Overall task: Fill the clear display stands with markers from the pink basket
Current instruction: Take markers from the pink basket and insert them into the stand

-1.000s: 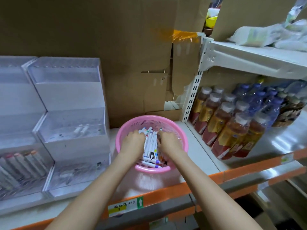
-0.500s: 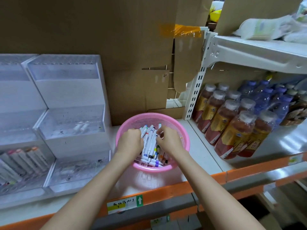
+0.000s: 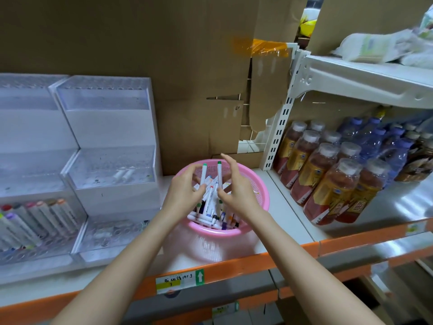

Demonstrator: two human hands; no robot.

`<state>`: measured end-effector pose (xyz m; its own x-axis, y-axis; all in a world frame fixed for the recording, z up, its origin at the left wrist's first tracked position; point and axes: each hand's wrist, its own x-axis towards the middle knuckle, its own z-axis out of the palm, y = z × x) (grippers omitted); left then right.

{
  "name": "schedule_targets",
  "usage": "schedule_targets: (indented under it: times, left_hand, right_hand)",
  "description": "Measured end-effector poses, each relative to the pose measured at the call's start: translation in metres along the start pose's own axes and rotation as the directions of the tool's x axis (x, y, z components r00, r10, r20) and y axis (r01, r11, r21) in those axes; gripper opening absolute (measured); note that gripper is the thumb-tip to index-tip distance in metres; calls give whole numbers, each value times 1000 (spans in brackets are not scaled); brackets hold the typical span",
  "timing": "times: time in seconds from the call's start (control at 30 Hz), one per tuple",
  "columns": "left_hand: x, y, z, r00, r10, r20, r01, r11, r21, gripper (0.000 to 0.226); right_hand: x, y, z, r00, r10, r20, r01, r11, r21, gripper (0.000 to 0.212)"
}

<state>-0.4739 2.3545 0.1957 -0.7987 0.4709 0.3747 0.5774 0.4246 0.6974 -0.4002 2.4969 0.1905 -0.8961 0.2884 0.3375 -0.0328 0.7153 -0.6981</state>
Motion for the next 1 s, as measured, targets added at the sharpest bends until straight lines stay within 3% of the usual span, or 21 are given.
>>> schedule_targets:
  times: [0.17, 0.37, 0.7, 1.0]
  left_hand:
    - [-8, 13, -28, 991, 98, -90, -104, 993, -54, 58]
    - [-27, 18, -76, 974, 123, -188, -141, 987, -82, 52]
    - [-68, -35, -176, 951, 72, -301, -79, 997, -13, 39]
    - [-96, -92, -257, 955, -30, -296, 13, 998, -61, 39]
  right_hand:
    - [-3, -30, 4, 996, -76, -46, 78, 996, 50, 74]
    - [-5, -73, 17, 981, -174, -91, 185, 974, 134, 72]
    - [-3, -159, 85, 973, -225, -44, 229, 943, 240, 68]
    - [-8, -223, 162, 961, -275, -29, 273, 926, 259, 68]
